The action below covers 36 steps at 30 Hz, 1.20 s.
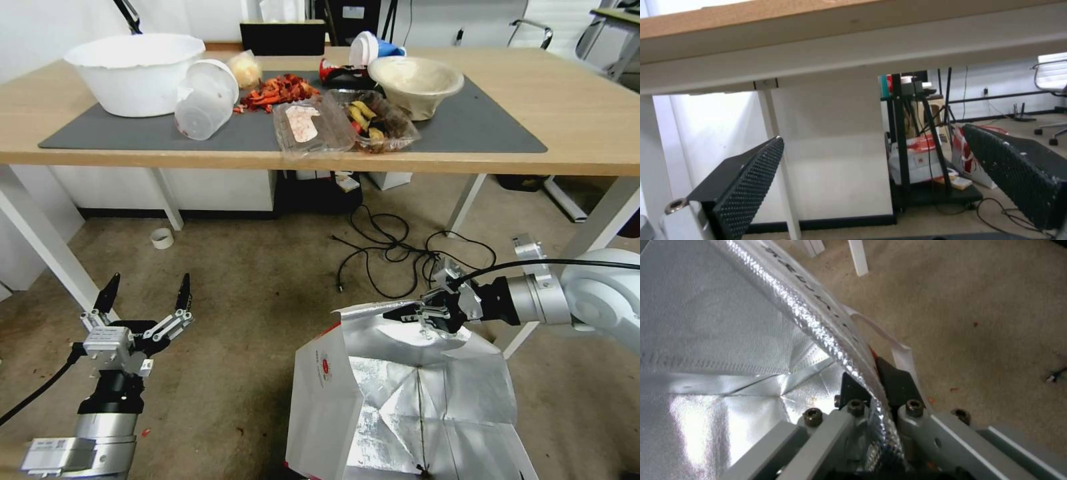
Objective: Pick up the food delivery bag from the floor and place it on the table.
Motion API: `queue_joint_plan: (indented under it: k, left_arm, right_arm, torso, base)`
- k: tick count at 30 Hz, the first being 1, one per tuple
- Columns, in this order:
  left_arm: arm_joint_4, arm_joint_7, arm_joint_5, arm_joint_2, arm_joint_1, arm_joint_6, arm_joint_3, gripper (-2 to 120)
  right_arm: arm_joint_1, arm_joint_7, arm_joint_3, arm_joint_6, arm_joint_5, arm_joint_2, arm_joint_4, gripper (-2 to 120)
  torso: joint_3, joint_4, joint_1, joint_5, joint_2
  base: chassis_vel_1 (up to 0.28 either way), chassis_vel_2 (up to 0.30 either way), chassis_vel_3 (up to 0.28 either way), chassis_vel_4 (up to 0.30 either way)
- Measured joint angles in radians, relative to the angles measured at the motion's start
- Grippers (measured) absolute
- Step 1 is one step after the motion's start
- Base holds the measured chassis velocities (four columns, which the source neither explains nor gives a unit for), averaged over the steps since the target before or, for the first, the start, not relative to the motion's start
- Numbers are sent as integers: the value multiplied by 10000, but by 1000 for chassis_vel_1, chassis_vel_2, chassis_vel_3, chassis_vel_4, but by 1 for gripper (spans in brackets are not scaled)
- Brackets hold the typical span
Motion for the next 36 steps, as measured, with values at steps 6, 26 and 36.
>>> queue_joint_plan:
  k: [6,26,36]
  left_arm:
    - [-15,0,-78,80,3,14,-41,100]
    - [-50,-29,-85,65,55,46,25,100]
    - [-79,-11,-55,34,80,52,45,100]
  right_arm:
    - [269,10,-119,-2,159,45,-6,0]
    - [260,23,-119,-44,189,21,50,0]
    - [301,16,-116,-48,198,3,50,0]
  torso:
    - [212,1,63,-1,278]
    - [851,2,248,-1,1095]
    - [1109,2,339,-1,1444]
  base:
    - [0,0,0,0]
    - [0,0,0,0]
    - [0,0,0,0]
